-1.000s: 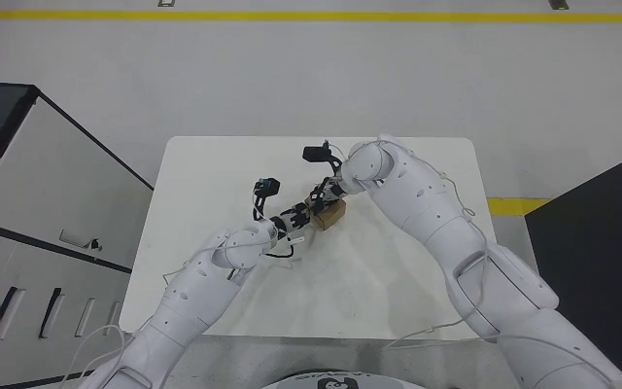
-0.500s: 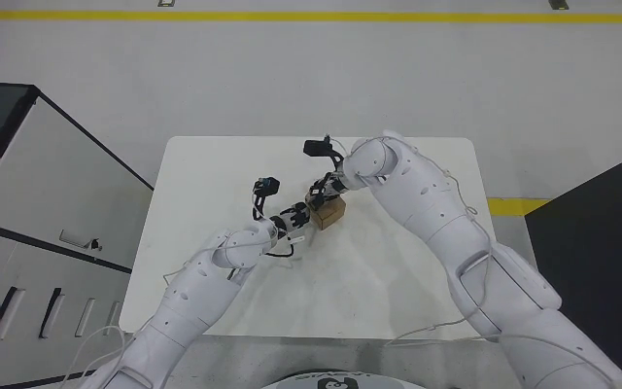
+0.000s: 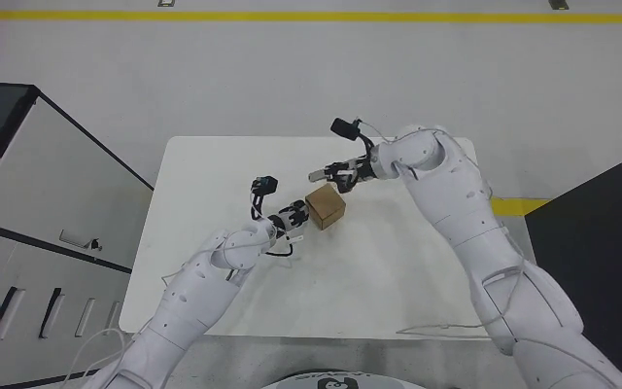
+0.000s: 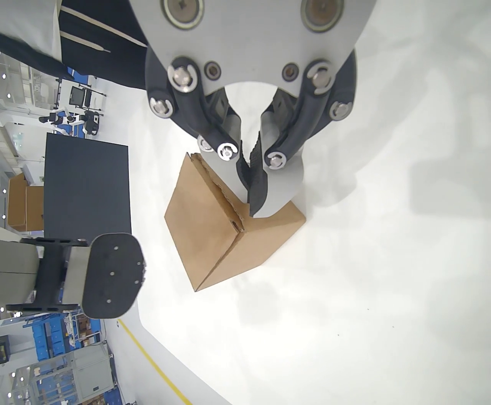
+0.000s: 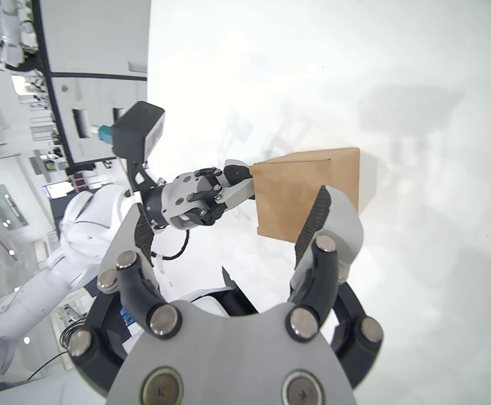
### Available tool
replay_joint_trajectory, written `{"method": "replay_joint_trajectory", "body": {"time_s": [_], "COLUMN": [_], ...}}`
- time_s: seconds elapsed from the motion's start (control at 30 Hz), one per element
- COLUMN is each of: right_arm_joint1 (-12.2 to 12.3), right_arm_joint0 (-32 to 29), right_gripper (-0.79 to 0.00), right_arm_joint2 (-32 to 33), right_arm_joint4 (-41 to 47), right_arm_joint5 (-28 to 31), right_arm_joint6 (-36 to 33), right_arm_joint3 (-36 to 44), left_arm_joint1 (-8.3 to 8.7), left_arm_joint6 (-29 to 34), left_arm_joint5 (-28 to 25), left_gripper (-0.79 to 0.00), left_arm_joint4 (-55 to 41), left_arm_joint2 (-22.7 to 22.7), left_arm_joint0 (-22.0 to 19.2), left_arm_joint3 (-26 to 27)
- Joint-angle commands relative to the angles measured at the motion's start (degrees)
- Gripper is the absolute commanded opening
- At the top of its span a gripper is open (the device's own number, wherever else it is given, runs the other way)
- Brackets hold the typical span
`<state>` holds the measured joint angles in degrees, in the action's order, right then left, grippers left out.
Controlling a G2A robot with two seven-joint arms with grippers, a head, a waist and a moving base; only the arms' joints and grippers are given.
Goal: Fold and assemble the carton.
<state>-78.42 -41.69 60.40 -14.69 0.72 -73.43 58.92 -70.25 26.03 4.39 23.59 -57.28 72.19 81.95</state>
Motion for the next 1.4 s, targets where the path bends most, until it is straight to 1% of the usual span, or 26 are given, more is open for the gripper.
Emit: {"method": "replay_joint_trajectory", "body": {"time_s": [0.0, 0.03, 0.17, 0.2, 0.23, 0.27, 0.33, 0.37, 0.5, 0.6, 0.7, 0.83, 0.87, 1.1, 1.13, 1.17, 1.2, 1.23, 1.27, 1.37], "right_arm_joint1": [1.17, 1.5, 1.5, 1.5, 1.5, 1.5, 1.5, 1.51, 2.42, 3.42, 4.29, 5.31, 5.49, 5.55, 5.55, 5.55, 5.55, 5.55, 5.55, 5.55], "right_arm_joint0": [-2.45, -3.27, -3.27, -3.27, -3.27, -3.27, -3.27, -3.48, -5.14, -6.72, -8.25, -9.23, -9.28, -9.25, -9.25, -9.25, -9.25, -9.25, -9.25, -9.25], "right_gripper": [0.0, 0.0, 0.0, 0.0, 0.0, 0.0, 0.0, 0.0, 0.0, 0.0, 0.0, 0.0, 0.0, 0.0, 0.0, 0.0, 0.0, 0.0, 0.0, 0.0], "right_arm_joint2": [4.13, 5.56, 5.56, 5.56, 5.56, 5.56, 5.56, 5.59, 8.95, 12.7, 16.59, 20.78, 21.6, 21.89, 21.89, 21.89, 21.89, 21.89, 21.89, 21.89], "right_arm_joint4": [3.23, 5.0, 5.0, 5.0, 5.0, 5.0, 5.0, 5.05, 7.5, 11.25, 17.05, 22.97, 24.69, 25.21, 25.21, 25.21, 25.21, 25.21, 25.21, 25.21], "right_arm_joint5": [0.05, -0.15, -0.15, -0.15, -0.15, -0.15, -0.15, -0.18, -0.21, 0.33, 0.55, 0.23, -0.4, -0.64, -0.64, -0.64, -0.64, -0.64, -0.64, -0.64], "right_arm_joint6": [-2.53, -3.26, -3.26, -3.26, -3.26, -3.26, -3.26, -2.88, -1.32, -3.06, -5.43, -7.46, -8.13, -8.18, -8.18, -8.18, -8.18, -8.18, -8.18, -8.18], "right_arm_joint3": [3.02, 3.93, 3.93, 3.93, 3.93, 3.93, 3.93, 3.88, 3.49, 2.82, 1.36, -1.48, -2.51, -2.86, -2.86, -2.86, -2.86, -2.86, -2.86, -2.86], "left_arm_joint1": [0.01, 0.01, 0.01, 0.0, 0.0, 0.0, 0.0, 0.0, 0.0, 0.12, 0.47, 1.05, 1.19, 1.19, 1.34, 1.4, 1.36, 1.56, 1.69, 1.82], "left_arm_joint6": [-0.04, -0.07, 0.0, 0.25, 0.45, 0.45, 0.45, 0.45, 0.45, -1.22, -2.23, -4.13, -4.81, -4.81, -5.07, -6.13, -7.75, -9.36, -11.43, -18.73], "left_arm_joint5": [0.15, 0.15, 0.28, 0.25, 0.27, 0.27, 0.27, 0.27, 0.27, -0.81, -4.29, -11.67, -12.36, -12.36, -12.79, -13.42, -14.96, -17.2, -18.86, -24.53], "left_gripper": [-0.785, -0.785, -0.785, -0.73, -0.588, -0.329, -0.329, 0.0, 0.0, 0.0, 0.0, 0.0, 0.0, 0.0, 0.0, 0.0, 0.0, 0.0, 0.0, 0.0], "left_arm_joint4": [0.2, 0.31, 0.83, 1.05, 1.27, 1.27, 1.27, 1.27, 1.27, 2.82, 6.08, 11.82, 13.65, 13.65, 17.31, 19.42, 19.44, 23.43, 26.83, 31.19], "left_arm_joint2": [-0.13, -0.2, -0.31, -0.21, -0.12, -0.12, -0.12, -0.12, -0.12, -0.55, -0.96, -1.12, -1.32, -1.32, -0.93, -0.67, -0.47, -0.28, 0.15, 0.68], "left_arm_joint0": [0.21, 0.31, 0.65, 0.66, 0.64, 0.64, 0.64, 0.64, 0.64, 1.16, 1.48, 2.14, 2.26, 2.26, 2.0, 1.99, 2.38, 1.94, 2.18, 2.35], "left_arm_joint3": [0.27, 0.43, 1.75, 2.42, 2.87, 2.87, 2.87, 2.87, 2.87, 3.19, 3.71, 4.81, 4.94, 4.94, 4.58, 4.38, 3.87, 3.46, 2.47, 0.58]}}
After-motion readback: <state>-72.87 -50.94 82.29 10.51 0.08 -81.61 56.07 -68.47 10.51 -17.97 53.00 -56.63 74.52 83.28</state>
